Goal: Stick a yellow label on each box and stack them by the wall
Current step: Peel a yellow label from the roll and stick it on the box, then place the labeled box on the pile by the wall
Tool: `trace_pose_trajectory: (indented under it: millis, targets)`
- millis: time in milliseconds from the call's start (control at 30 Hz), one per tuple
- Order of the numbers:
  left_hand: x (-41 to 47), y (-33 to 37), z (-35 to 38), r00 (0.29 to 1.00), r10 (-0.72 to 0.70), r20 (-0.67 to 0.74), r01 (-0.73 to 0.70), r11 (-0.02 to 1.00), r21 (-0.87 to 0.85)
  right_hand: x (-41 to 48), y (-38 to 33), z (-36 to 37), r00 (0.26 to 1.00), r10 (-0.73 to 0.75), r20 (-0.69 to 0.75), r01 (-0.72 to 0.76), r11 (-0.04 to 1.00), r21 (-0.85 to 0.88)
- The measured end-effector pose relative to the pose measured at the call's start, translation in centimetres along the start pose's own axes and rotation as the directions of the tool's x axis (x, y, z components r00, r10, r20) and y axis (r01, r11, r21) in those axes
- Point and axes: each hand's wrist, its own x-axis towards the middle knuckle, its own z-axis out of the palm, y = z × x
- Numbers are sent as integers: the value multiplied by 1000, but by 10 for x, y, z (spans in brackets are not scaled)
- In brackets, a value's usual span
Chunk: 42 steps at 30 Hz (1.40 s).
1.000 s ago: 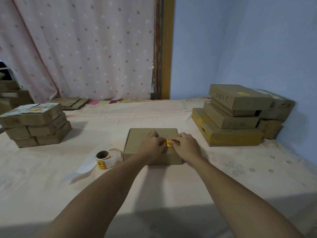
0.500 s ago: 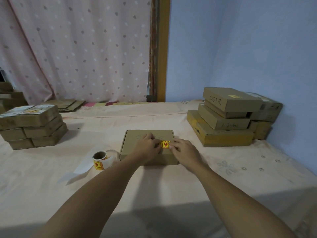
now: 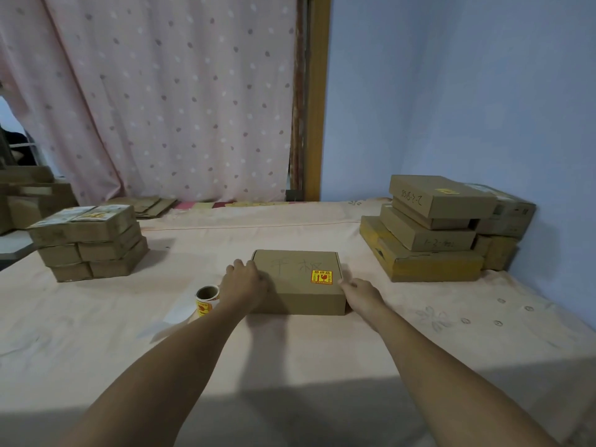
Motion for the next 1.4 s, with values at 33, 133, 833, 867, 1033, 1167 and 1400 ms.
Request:
trace_pose_trajectory:
  millis: [33, 133, 833, 867, 1033, 1167, 1400]
  targets:
    - [-1, 1, -2, 997, -66, 40, 69, 995, -72, -1, 0, 1, 1000, 15, 22, -15, 999, 36]
    - [0, 5, -4, 985, -137, 103, 156, 967, -202, -3, -3, 0, 996, 52, 68, -62, 985, 161]
    - [3, 79, -22, 948, -313, -51, 140, 557, -819, -8, -24, -63, 985, 172, -13, -93, 595, 798]
    - [5, 84, -17, 933, -360, -14, 198, 546, -814, -6, -23, -60, 981, 193, -7, -108, 576, 810]
    - [-5, 115, 16, 932, -265, 245, 349, 482, -804, -1, -16, -42, 971, 237, 34, -151, 493, 857]
    - [-12, 135, 36, 926, -48, 376, 369, 343, -864, 1, -15, -23, 974, 218, 65, -170, 506, 846]
    - [10, 135, 59, 913, -175, 370, 409, 411, -815, 9, 7, -14, 966, 245, 78, -236, 728, 643]
